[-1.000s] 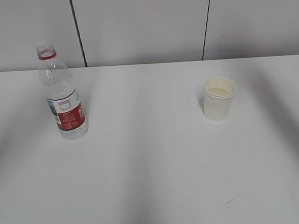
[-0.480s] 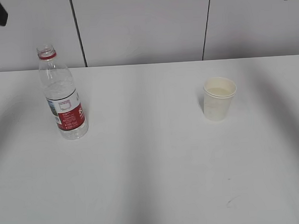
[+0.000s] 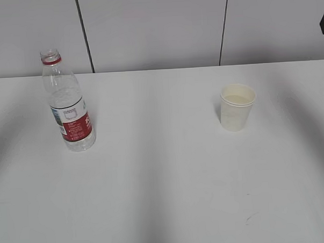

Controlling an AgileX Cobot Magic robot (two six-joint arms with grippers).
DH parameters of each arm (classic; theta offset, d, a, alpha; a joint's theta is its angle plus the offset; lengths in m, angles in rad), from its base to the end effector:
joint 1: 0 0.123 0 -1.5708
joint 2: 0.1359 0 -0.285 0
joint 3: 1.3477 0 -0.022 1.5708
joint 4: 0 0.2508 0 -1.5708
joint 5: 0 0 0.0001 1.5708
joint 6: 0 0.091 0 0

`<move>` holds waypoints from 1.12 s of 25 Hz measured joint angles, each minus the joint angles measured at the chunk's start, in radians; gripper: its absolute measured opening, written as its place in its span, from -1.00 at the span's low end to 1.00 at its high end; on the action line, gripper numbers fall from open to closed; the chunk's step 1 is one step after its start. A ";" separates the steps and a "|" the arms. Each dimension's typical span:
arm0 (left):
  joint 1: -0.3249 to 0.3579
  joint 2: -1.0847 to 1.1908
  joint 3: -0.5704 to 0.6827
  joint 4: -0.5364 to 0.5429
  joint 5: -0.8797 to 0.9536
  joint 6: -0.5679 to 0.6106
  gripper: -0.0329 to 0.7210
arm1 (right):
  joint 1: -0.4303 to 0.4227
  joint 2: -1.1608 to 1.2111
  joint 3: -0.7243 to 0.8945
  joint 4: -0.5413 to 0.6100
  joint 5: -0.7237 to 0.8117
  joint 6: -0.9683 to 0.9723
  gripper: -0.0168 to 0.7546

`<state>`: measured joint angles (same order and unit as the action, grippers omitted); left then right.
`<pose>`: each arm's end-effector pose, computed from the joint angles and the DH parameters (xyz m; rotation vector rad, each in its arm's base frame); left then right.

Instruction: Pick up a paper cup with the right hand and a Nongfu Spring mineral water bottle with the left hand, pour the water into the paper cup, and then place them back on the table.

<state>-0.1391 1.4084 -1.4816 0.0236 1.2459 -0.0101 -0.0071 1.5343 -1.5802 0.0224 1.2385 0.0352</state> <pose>0.2765 -0.0367 0.3892 0.1738 2.6502 -0.0169 0.3147 -0.0003 0.3803 0.0597 2.6756 0.0396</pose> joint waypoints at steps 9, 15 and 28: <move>0.000 -0.150 0.000 -0.024 0.008 -0.001 0.64 | 0.000 -0.185 0.196 0.031 0.005 -0.007 0.55; 0.000 -0.350 0.102 -0.040 0.012 -0.001 0.64 | 0.000 -0.402 0.390 0.062 0.009 -0.007 0.55; 0.000 -0.816 0.488 -0.024 0.023 -0.003 0.64 | 0.000 -0.858 0.735 0.076 0.015 -0.014 0.55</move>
<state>-0.1391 0.5919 -0.9936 0.0000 1.2687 -0.0130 -0.0071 0.6763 -0.8448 0.0982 1.2537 0.0214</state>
